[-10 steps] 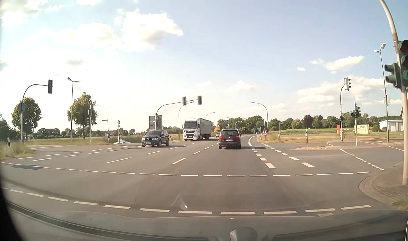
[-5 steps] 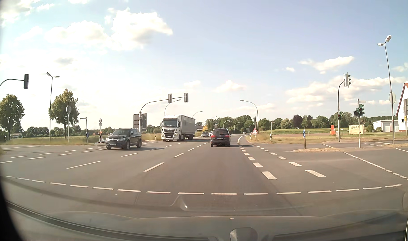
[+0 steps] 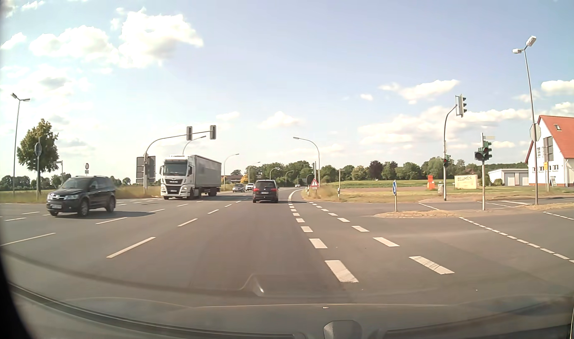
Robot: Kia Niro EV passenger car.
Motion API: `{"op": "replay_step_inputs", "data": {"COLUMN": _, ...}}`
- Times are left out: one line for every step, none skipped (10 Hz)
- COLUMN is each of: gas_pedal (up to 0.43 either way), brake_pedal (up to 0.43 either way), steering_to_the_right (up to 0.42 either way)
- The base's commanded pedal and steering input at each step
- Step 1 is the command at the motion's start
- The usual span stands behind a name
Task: Follow the waypoints while adhering to traffic rules and regulations
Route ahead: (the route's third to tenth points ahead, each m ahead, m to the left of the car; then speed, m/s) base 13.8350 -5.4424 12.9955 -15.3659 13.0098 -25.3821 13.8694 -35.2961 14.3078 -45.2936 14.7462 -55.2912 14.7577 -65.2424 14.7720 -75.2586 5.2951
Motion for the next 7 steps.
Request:
{"op": "replay_step_inputs", "data": {"gas_pedal": 0.157, "brake_pedal": 0.006, "steering_to_the_right": 0.281}}
{"op": "replay_step_inputs", "data": {"gas_pedal": 0.157, "brake_pedal": 0.006, "steering_to_the_right": 0.289}}
{"op": "replay_step_inputs", "data": {"gas_pedal": 0.15, "brake_pedal": 0.006, "steering_to_the_right": 0.303}}
{"op": "replay_step_inputs", "data": {"gas_pedal": 0.15, "brake_pedal": 0.006, "steering_to_the_right": 0.312}}
{"op": "replay_step_inputs", "data": {"gas_pedal": 0.138, "brake_pedal": 0.006, "steering_to_the_right": 0.316}}
{"op": "replay_step_inputs", "data": {"gas_pedal": 0.138, "brake_pedal": 0.006, "steering_to_the_right": 0.323}}
{"op": "replay_step_inputs", "data": {"gas_pedal": 0.138, "brake_pedal": 0.006, "steering_to_the_right": 0.334}}
